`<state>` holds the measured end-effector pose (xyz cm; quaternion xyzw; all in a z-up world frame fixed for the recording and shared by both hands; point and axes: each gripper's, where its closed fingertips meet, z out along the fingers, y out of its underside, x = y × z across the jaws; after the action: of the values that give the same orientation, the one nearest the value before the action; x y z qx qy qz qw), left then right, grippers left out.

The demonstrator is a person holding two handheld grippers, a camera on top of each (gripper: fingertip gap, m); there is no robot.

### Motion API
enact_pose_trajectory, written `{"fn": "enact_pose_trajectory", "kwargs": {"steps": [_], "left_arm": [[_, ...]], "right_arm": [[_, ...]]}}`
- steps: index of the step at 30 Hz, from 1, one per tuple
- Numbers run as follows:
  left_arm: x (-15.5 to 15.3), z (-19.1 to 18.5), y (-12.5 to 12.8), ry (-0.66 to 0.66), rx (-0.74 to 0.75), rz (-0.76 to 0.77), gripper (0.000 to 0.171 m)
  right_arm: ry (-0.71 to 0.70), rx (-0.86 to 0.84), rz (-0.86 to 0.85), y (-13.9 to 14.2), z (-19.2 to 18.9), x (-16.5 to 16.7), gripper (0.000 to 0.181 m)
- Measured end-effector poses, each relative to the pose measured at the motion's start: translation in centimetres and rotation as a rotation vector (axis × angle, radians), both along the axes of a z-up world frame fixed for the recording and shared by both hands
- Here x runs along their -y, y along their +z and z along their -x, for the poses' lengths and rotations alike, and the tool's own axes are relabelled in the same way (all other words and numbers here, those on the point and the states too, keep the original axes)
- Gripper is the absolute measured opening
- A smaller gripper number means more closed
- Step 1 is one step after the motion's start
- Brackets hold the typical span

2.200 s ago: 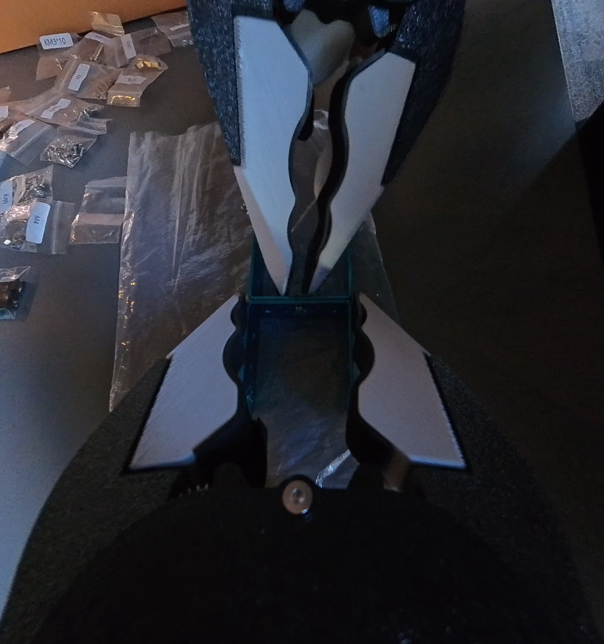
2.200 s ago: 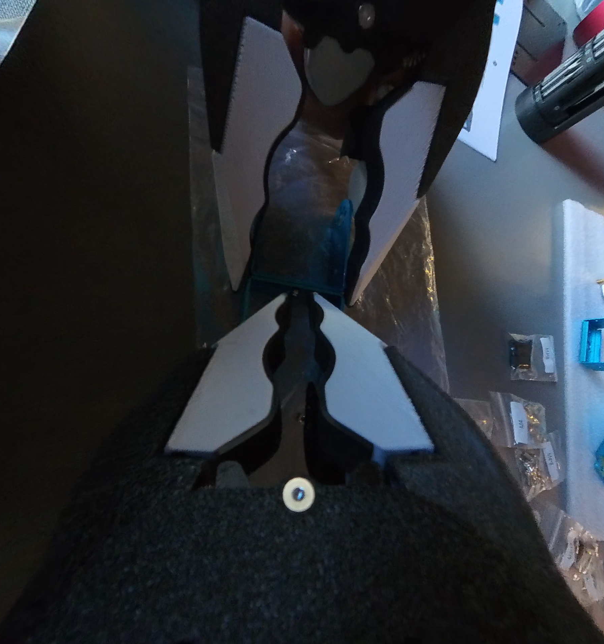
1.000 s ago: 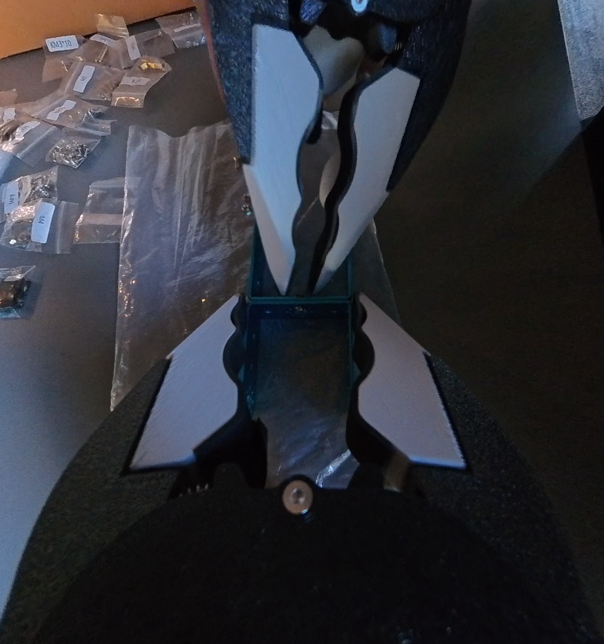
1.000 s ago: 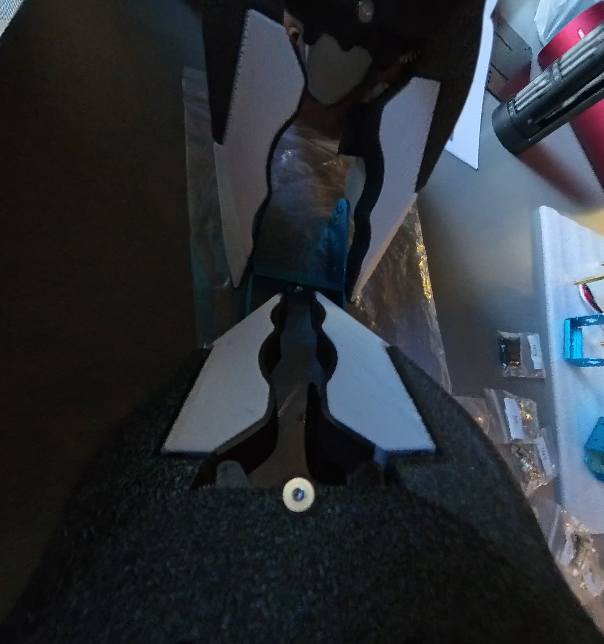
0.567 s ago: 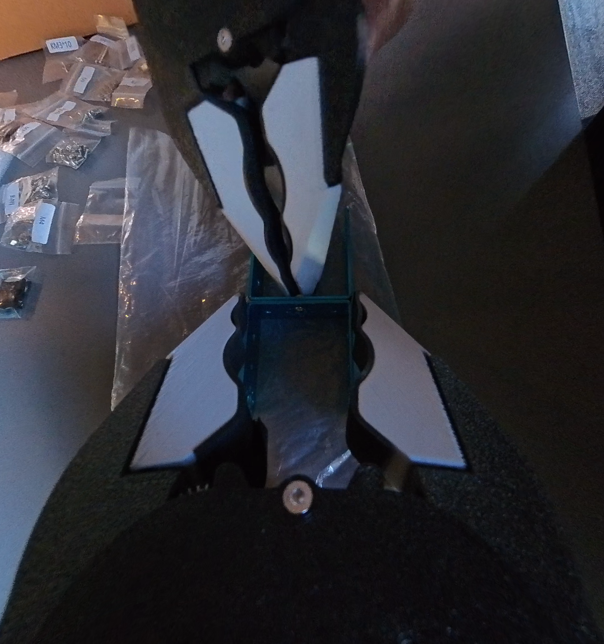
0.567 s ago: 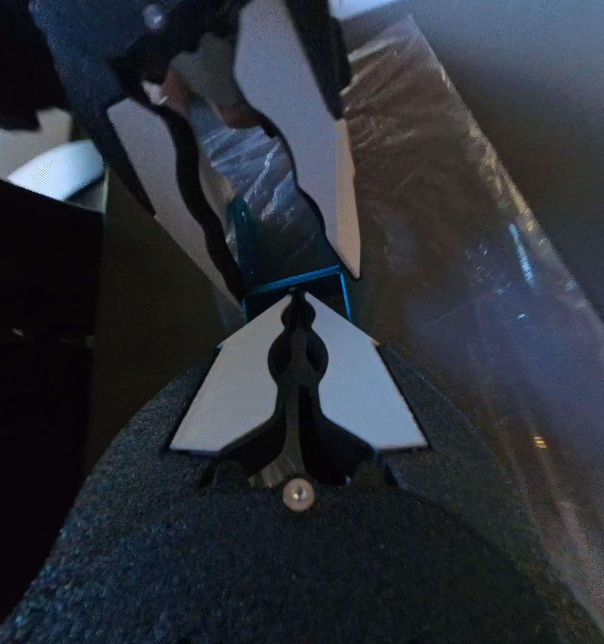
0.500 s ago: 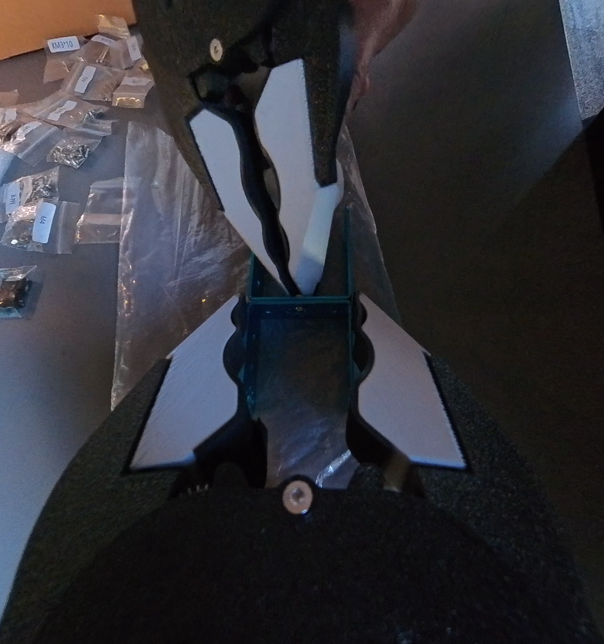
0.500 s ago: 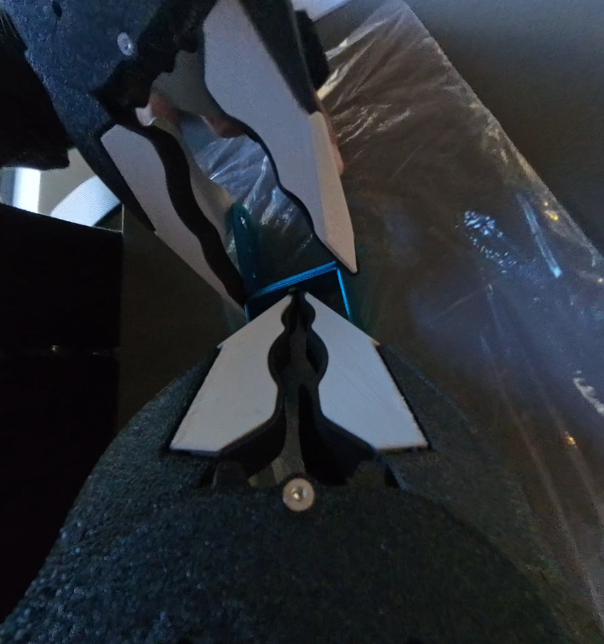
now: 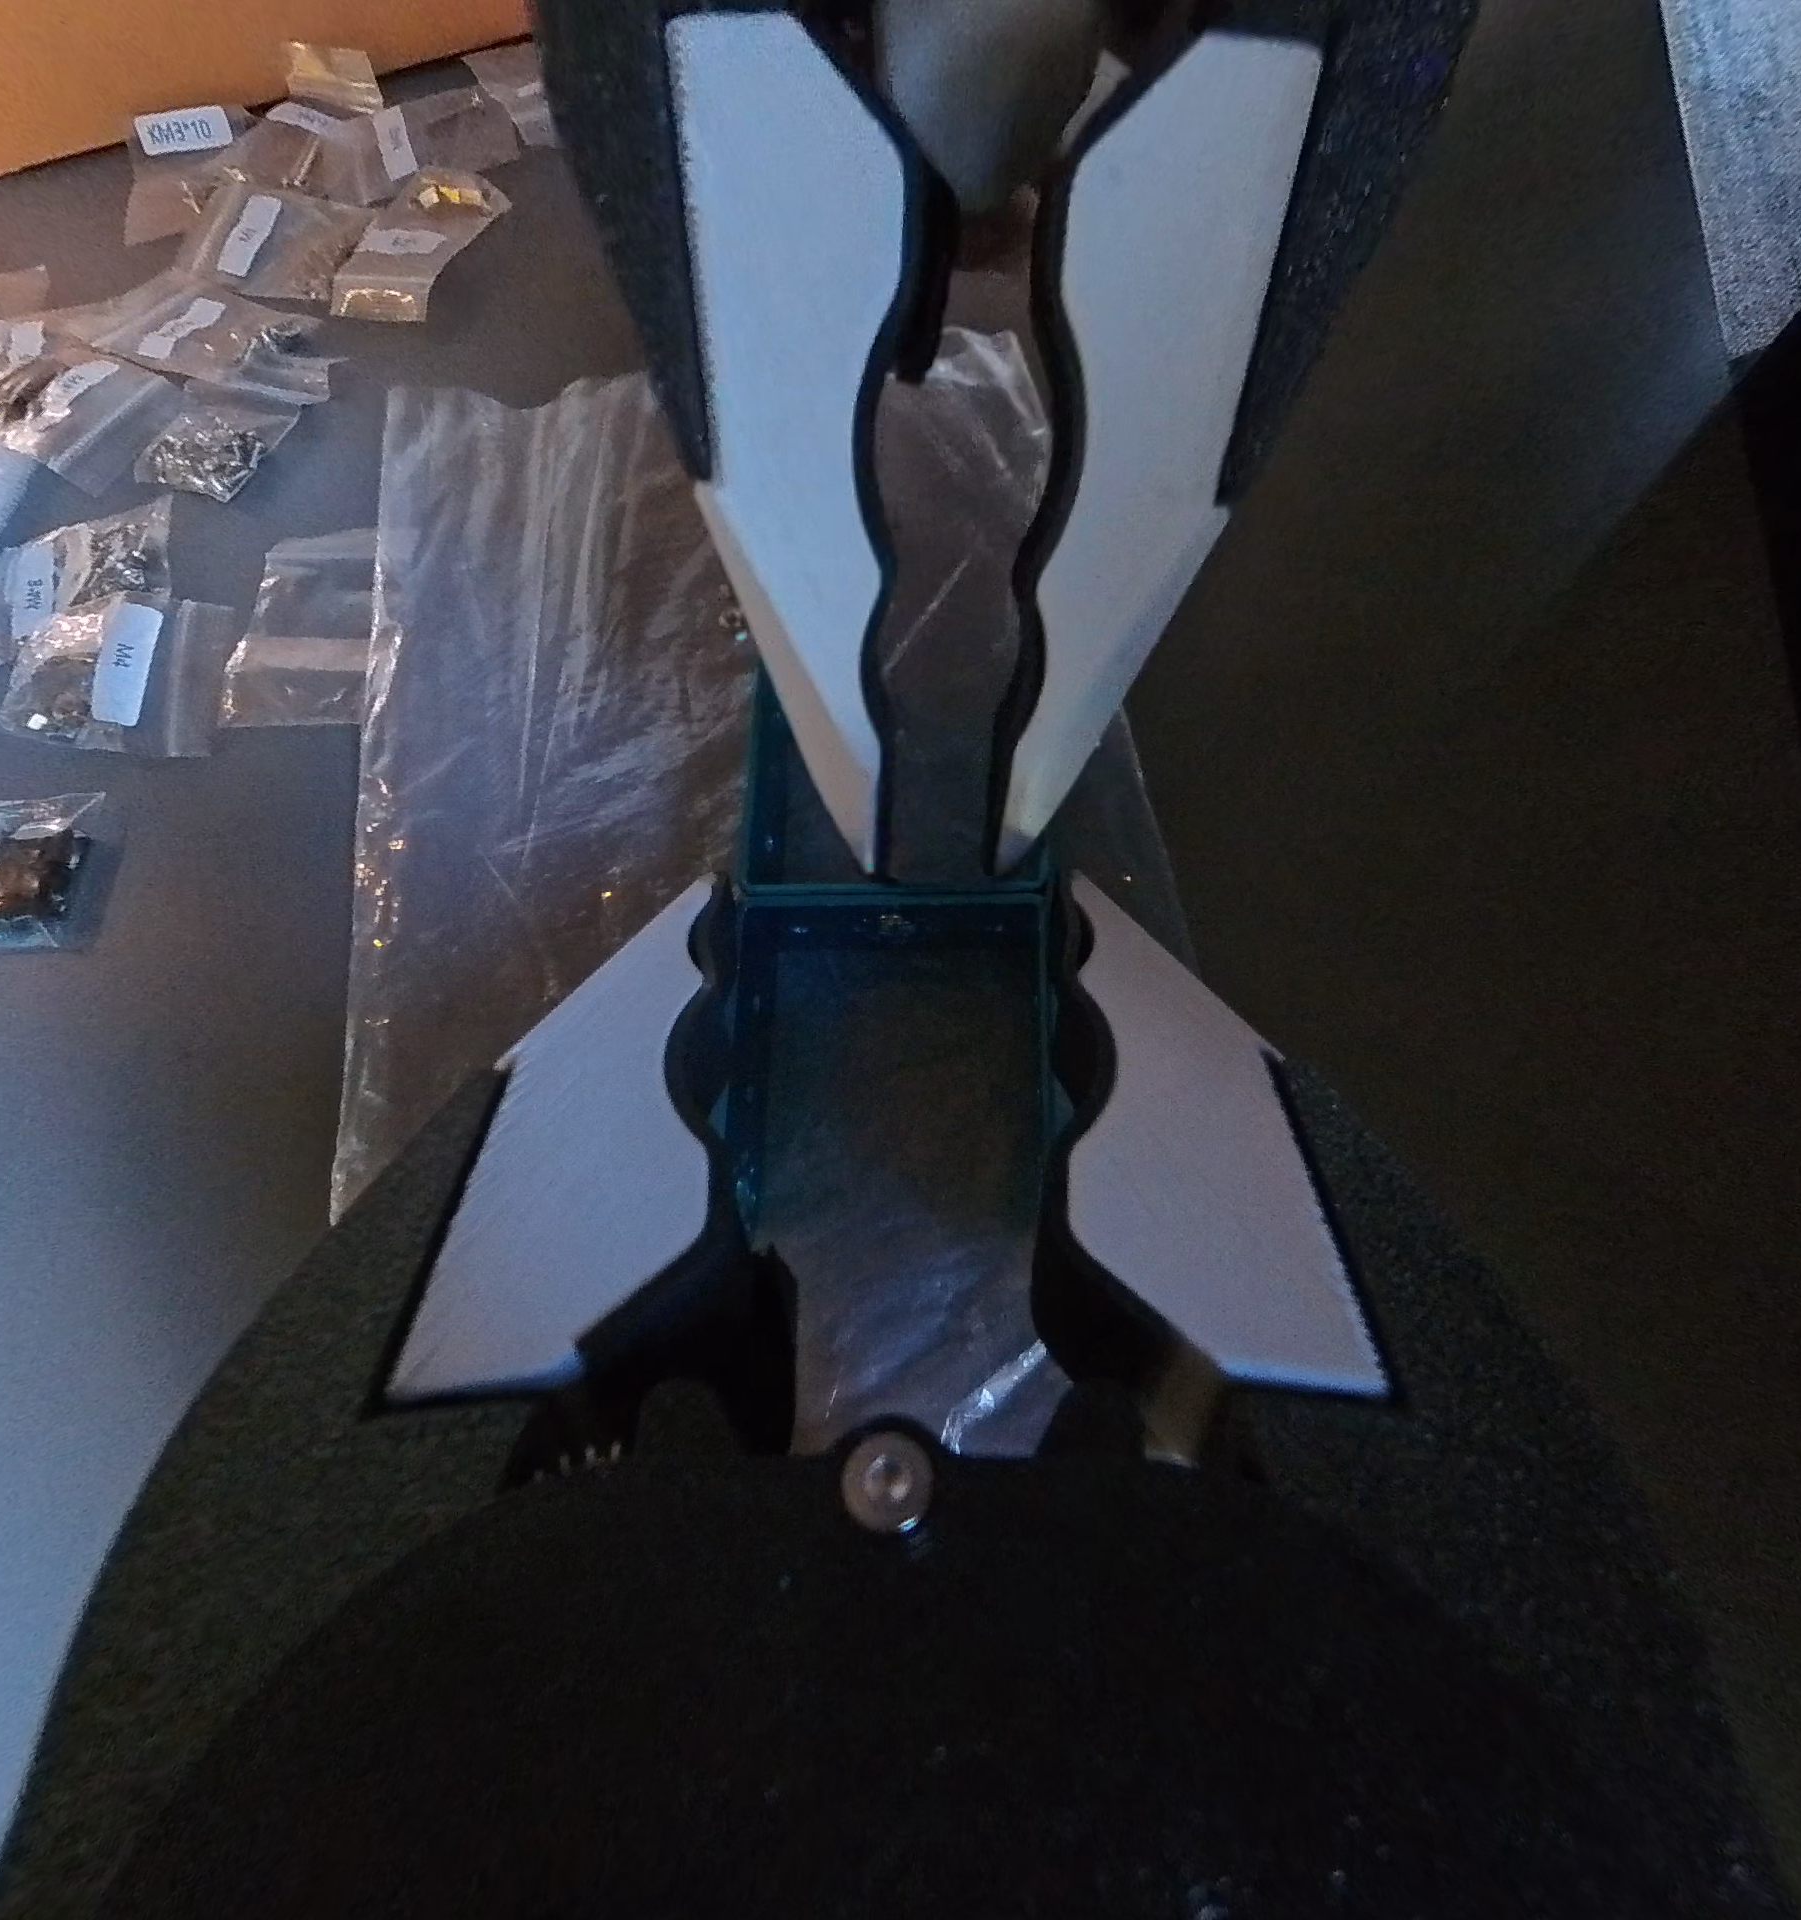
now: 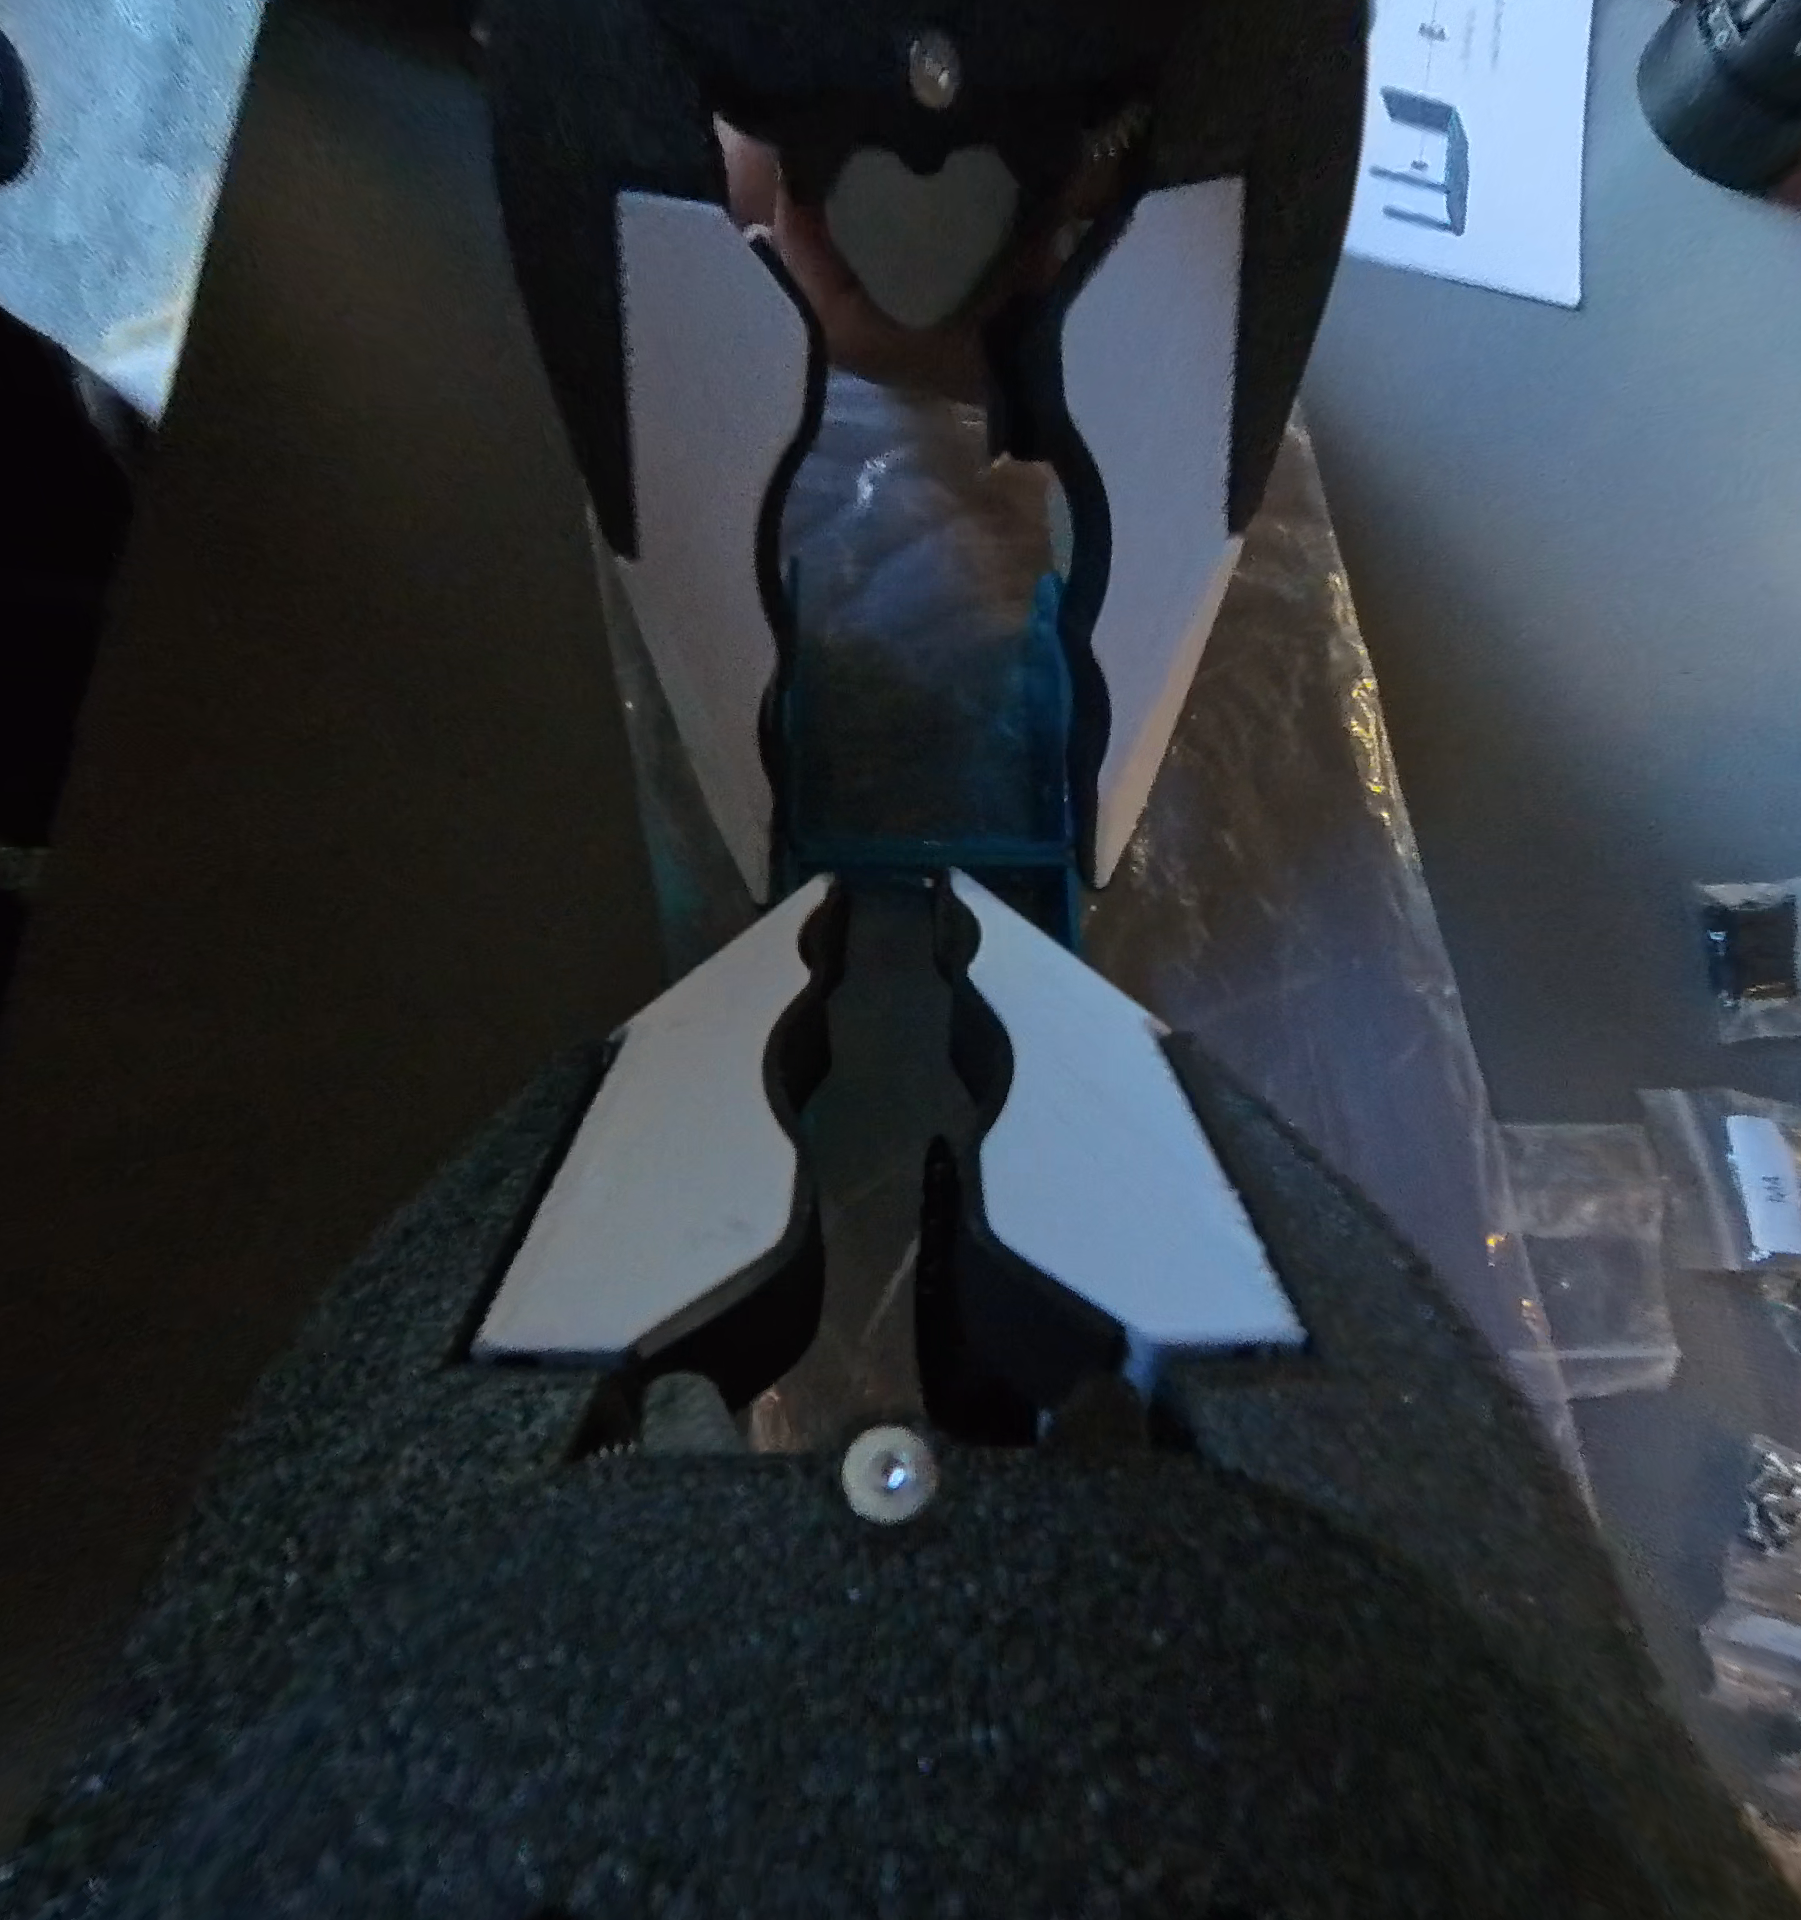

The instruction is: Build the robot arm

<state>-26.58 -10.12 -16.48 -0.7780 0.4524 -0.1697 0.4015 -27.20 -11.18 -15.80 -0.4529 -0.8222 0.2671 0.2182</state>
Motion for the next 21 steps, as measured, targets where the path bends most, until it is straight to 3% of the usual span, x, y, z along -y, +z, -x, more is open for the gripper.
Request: {"fn": "enact_pose_trajectory", "kwargs": {"steps": [9,14,21], "left_arm": [[0.0,0.0,0.0,0.0,0.0,-0.001,0.061],[0.0,0.0,0.0,0.0,0.0,-0.001,0.061],[0.0,0.0,0.0,0.0,-0.001,-0.002,0.061]], "right_arm": [[0.007,0.083,-0.057,-1.5,0.2,-0.6,0.012],[0.03,0.074,-0.106,-0.6,0.1,-0.7,0.018],[0.074,0.115,-0.173,-1.4,0.2,-0.6,0.012]]}}
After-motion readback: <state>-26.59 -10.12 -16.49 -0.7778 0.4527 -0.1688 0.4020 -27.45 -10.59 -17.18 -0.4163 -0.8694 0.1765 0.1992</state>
